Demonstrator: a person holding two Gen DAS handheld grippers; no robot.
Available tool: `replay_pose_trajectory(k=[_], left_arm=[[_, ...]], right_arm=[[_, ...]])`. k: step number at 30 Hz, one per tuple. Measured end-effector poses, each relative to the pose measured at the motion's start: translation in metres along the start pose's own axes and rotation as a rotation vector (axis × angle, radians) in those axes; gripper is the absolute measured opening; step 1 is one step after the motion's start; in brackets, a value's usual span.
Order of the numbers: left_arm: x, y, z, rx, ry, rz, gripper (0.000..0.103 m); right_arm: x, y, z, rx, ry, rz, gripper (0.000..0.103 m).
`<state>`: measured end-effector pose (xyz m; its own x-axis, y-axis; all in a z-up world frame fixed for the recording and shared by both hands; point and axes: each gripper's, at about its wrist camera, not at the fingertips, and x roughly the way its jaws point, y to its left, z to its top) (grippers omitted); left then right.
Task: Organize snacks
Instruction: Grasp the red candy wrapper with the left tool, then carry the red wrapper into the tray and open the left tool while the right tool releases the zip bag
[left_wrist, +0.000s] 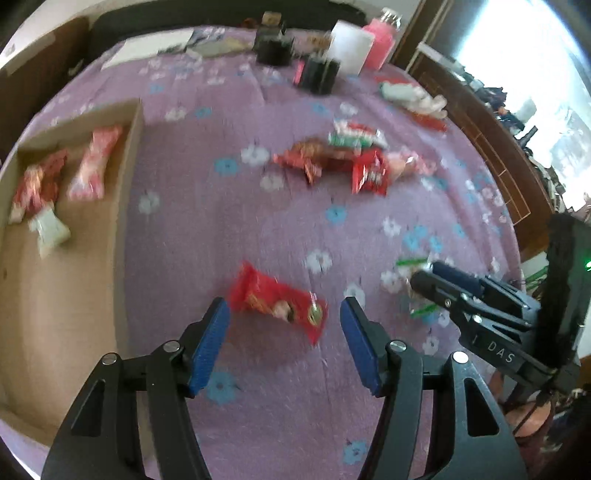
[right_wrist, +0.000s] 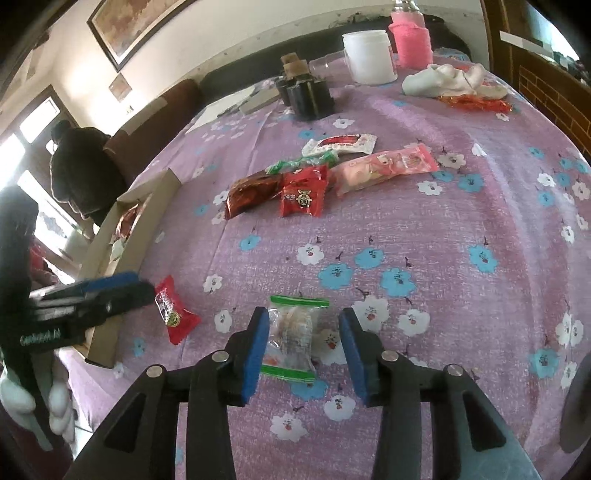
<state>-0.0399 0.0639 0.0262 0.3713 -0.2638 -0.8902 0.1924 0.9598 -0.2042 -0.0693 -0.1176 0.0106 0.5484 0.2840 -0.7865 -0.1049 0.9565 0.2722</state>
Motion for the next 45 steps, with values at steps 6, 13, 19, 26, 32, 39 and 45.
replay_pose_trajectory(k=[6,13,19,26,32,39,45], left_arm=[[0.021,-0.013,-0.001,0.016,-0.035,0.137,0.062],[0.028,-0.026,-0.004,0.115,-0.124,0.181,0.050],[0.013,-0.016,-0.010,0.084,-0.141,0.083,0.042],[-0.025,0.001,-0.016,0.010,-0.210,-0.005,0.042],[-0.063,0.034,-0.026,-0.048,-0.282,-0.017,0.042],[-0.094,0.104,-0.032,-0.139,-0.340,0.082,0.042],[-0.093,0.171,-0.026,-0.221,-0.323,0.164,0.043]], right_arm=[[0.006,0.013,-0.003,-0.045,-0.005,-0.019,0.050],[0.009,0.022,-0.006,-0.091,-0.022,-0.082,0.040],[0.005,0.018,-0.008,-0.083,-0.031,-0.083,0.032],[-0.007,0.019,-0.009,-0.066,-0.057,-0.063,0.032],[-0.016,0.039,-0.005,-0.095,-0.079,-0.046,0.032],[-0.023,0.086,0.007,-0.163,-0.091,0.000,0.032],[-0.022,0.152,0.026,-0.274,-0.118,0.076,0.032]])
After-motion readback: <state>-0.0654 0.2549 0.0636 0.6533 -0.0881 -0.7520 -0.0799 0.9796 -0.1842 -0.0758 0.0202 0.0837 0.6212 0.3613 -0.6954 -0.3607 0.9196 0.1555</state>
